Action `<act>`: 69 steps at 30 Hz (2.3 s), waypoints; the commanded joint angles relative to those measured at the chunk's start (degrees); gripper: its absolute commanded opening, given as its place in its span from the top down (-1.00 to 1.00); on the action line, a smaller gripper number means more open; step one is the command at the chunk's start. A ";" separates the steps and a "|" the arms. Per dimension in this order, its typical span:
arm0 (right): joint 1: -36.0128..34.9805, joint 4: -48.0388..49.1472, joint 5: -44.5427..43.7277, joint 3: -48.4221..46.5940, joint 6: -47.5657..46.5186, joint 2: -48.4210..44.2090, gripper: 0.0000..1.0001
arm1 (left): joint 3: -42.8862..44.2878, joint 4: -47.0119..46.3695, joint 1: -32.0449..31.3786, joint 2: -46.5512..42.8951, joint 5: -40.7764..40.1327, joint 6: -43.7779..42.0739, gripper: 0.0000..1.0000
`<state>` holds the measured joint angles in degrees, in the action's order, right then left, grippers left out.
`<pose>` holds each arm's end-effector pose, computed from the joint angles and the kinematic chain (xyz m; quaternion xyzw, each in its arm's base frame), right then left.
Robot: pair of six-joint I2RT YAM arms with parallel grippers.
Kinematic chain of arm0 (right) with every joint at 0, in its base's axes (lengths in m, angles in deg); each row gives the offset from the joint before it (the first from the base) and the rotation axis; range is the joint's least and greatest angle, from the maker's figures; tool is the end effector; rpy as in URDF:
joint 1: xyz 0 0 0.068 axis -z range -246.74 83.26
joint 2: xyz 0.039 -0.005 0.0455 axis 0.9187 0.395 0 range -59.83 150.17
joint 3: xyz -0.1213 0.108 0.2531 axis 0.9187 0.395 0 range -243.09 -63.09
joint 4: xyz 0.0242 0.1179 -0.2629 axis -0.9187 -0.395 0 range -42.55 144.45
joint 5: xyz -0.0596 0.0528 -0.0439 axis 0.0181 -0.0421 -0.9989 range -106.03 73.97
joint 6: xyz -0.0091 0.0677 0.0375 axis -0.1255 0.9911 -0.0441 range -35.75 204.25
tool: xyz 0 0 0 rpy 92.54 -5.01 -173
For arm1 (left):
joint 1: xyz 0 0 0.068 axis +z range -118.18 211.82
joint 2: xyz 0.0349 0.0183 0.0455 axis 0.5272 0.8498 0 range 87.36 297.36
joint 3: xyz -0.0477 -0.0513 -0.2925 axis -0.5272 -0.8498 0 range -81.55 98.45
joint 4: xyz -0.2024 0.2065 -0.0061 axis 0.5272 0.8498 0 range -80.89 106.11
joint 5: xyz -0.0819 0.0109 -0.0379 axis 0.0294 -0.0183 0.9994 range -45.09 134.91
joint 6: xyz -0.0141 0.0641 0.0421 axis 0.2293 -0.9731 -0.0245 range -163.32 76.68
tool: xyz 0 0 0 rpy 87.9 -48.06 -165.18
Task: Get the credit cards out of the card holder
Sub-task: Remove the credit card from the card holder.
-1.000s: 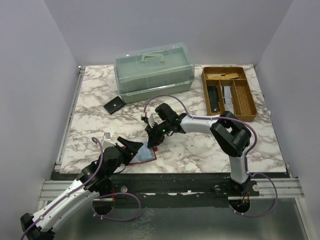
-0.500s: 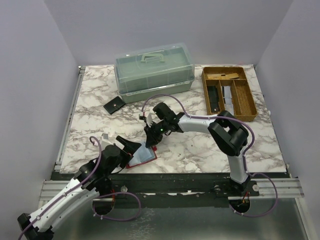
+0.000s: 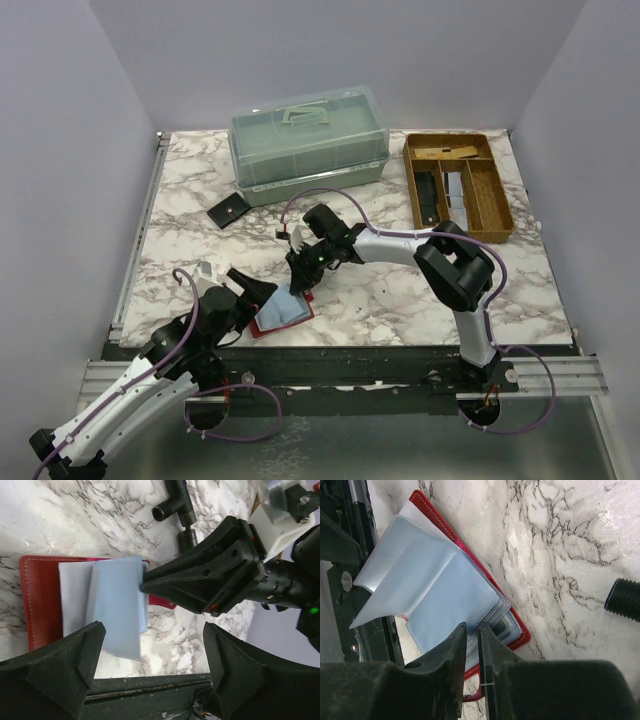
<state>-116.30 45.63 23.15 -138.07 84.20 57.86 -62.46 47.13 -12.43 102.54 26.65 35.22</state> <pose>0.2771 0.3900 0.1324 -0.4736 0.7611 0.4174 0.1493 0.1011 -0.0693 0.1918 -0.3282 0.8115 -0.3391 0.3446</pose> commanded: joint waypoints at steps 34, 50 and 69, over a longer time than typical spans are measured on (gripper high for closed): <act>-1.39 -3.24 -5.19 -0.11 2.13 3.65 0.58 | 2.93 -15.43 0.39 26.55 3.09 -4.97 0.28; 0.00 -2.07 0.54 0.71 4.12 0.53 0.50 | 3.38 -4.70 0.34 35.42 -2.28 0.91 0.35; 0.86 -3.99 -11.11 2.93 -1.40 -1.61 0.65 | 0.15 -14.74 1.77 41.98 -2.24 -2.74 0.43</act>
<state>-115.75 44.88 19.15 -137.44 86.78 56.22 -61.10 34.65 -11.36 140.35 25.51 35.15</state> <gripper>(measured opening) 0.180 0.288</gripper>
